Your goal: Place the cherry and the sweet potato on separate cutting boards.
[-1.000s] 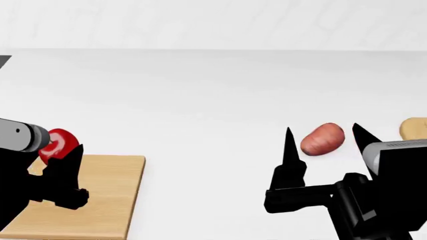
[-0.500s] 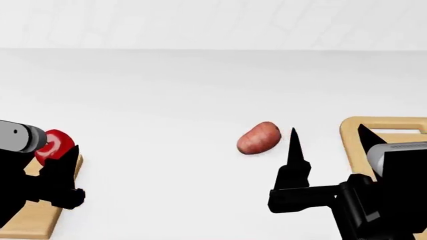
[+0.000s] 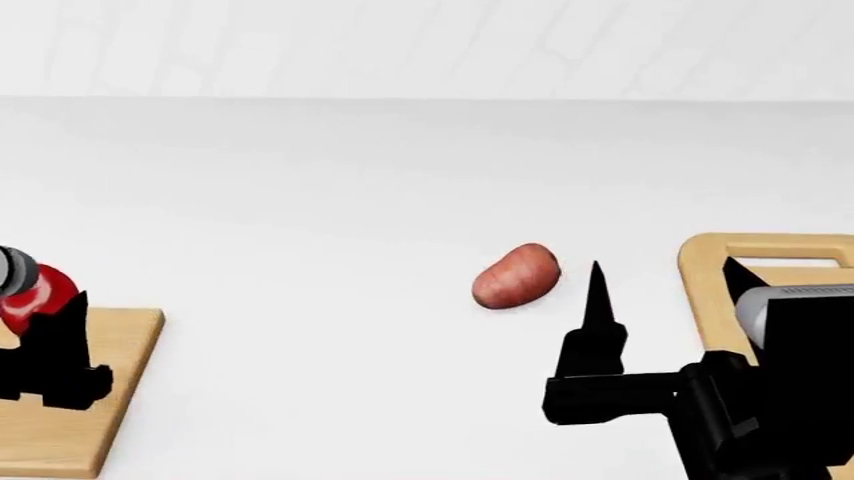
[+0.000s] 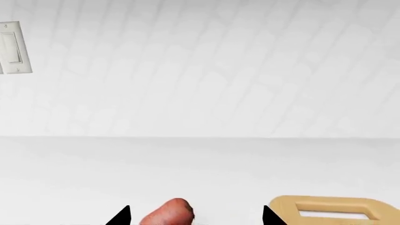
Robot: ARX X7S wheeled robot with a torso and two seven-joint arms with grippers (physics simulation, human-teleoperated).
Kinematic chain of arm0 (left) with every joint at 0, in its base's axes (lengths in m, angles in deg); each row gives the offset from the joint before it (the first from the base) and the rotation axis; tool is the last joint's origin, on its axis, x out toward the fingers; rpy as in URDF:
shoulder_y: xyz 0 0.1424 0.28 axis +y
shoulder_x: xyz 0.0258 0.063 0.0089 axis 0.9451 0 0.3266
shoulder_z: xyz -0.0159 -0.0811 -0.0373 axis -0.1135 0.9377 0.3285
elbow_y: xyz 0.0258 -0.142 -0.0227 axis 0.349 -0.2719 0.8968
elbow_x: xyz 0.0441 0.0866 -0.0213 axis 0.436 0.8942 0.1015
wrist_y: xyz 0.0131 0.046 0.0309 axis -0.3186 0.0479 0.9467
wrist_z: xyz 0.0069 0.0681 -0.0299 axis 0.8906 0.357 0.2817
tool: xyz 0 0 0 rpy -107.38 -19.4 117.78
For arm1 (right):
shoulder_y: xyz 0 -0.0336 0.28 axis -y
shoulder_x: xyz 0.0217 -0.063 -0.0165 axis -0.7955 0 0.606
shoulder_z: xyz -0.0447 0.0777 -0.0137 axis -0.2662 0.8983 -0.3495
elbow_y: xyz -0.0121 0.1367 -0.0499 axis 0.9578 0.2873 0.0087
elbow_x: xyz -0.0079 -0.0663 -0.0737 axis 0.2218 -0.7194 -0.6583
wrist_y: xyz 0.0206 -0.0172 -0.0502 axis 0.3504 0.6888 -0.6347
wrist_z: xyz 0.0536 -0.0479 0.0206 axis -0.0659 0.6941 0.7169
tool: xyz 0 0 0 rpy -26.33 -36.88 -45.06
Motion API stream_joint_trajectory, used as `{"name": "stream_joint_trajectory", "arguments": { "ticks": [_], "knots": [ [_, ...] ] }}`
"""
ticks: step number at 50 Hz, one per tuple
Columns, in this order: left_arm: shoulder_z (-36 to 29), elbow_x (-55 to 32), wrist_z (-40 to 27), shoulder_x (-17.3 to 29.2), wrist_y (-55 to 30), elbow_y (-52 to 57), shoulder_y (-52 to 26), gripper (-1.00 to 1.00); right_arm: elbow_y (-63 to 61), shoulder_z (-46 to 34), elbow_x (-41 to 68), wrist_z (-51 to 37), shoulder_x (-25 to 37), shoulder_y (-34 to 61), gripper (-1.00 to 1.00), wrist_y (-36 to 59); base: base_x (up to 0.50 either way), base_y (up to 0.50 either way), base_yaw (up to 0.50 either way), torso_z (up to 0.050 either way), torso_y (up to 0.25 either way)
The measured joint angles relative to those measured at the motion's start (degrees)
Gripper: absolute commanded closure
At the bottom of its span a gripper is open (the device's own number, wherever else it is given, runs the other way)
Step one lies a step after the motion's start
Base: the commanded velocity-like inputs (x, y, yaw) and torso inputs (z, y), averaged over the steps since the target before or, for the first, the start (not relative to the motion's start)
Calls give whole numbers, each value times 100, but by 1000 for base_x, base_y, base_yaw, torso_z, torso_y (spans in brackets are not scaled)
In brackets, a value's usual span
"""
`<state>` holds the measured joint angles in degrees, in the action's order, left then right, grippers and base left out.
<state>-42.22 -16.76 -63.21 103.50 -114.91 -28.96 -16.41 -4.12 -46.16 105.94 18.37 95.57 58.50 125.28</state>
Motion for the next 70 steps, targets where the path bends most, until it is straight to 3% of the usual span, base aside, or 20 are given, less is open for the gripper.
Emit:
{"name": "stream_joint_trajectory", "arguments": {
  "ticks": [23,24,42,70],
  "knots": [
    [-112,670,318,258,544,-746,406,100,54,-28,37,-123,23,21,-100,97,0,0,0,0,0],
    [-128,689,329,257,558,-770,412,-100,56,-29,37,-125,23,18,-100,97,0,0,0,0,0],
    [-235,738,392,269,648,-913,453,-100,104,-74,31,-127,19,-25,-100,66,0,0,0,0,0],
    [109,-63,-201,22,280,63,-189,-100,93,-178,8,-232,106,141,-100,166,0,0,0,0,0]
  ]
}}
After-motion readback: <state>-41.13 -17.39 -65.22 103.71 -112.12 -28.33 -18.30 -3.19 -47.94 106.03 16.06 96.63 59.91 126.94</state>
